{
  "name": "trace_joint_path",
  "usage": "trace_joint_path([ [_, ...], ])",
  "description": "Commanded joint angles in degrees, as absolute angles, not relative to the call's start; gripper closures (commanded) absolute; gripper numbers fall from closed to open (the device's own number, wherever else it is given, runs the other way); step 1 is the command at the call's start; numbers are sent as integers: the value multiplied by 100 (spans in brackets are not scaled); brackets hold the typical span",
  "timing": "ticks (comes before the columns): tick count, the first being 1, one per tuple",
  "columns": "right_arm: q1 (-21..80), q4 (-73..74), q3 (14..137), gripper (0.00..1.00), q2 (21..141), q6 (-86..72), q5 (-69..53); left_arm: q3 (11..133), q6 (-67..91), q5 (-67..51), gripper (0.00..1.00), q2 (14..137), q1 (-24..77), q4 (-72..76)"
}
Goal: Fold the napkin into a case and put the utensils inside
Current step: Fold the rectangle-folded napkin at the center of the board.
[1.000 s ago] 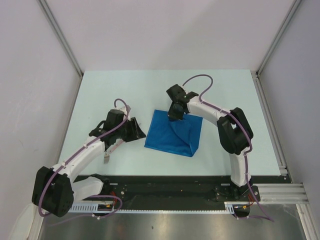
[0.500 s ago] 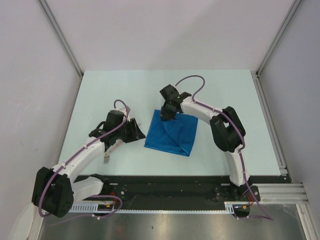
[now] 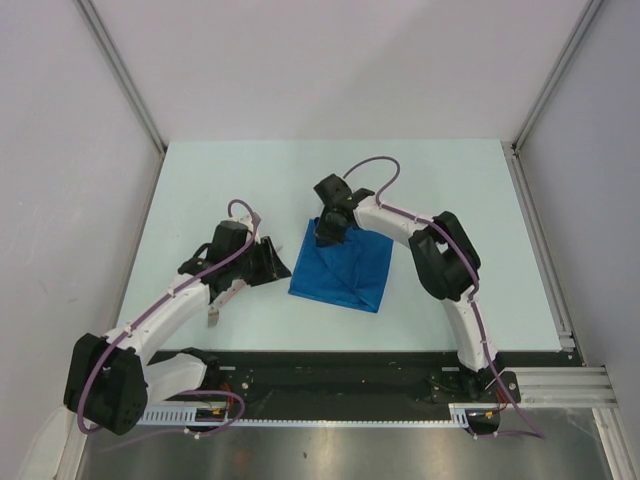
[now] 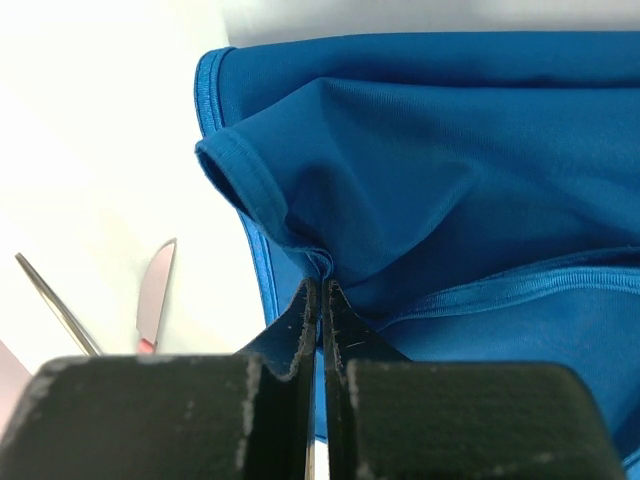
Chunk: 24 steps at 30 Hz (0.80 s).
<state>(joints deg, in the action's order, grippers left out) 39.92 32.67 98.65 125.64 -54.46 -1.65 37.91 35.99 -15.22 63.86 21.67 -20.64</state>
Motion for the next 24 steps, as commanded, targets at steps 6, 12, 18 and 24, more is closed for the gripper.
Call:
trace_joint_path([
  [6,4025,3155,10432,80,12771,-5186,-579,3779,3569,-1512,54,6390,2118,-1925],
  [12,4087,3489,9819,49,11376,-4009,-220,3911,3375,-1476,51,6503,2118,-1952],
  [18,3491,2683,7176,43,9477,-3384,-614,4068,3498,-1714,53,7030,2381,-1653],
  [24,2628,1066,5467,36,8805,-2894,-2091,4377,3796,-1214,54,7812,3102,-1504],
])
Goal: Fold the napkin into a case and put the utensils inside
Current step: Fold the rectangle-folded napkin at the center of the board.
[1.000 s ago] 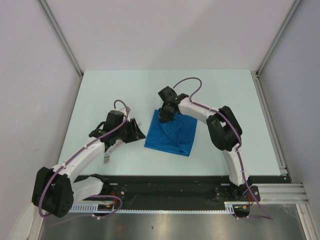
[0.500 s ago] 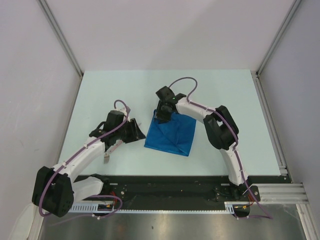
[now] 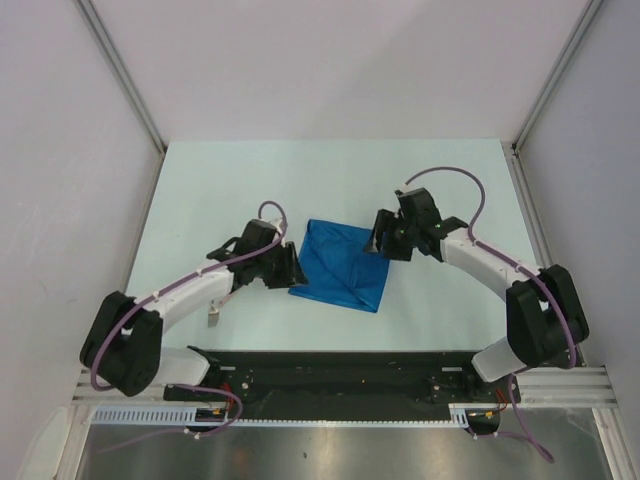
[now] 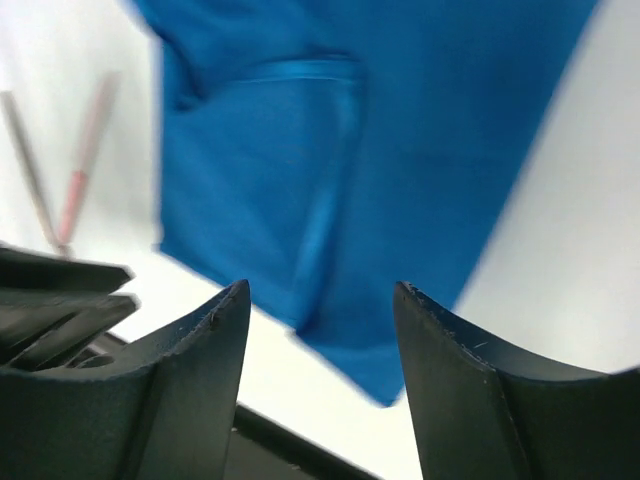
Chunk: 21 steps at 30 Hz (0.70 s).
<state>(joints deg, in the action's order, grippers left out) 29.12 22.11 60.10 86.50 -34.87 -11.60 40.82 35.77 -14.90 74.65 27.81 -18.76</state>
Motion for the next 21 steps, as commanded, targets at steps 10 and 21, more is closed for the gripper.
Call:
trace_joint_path([
  [10,2558,501,6257,39,10352,-2602,-2417,4105,3964,-870,57,7990,3111,-1415],
  [21,2628,-237,6143,58,10881,-2900,-2768,4060,3990,-747,57,7498,3111,-1643],
])
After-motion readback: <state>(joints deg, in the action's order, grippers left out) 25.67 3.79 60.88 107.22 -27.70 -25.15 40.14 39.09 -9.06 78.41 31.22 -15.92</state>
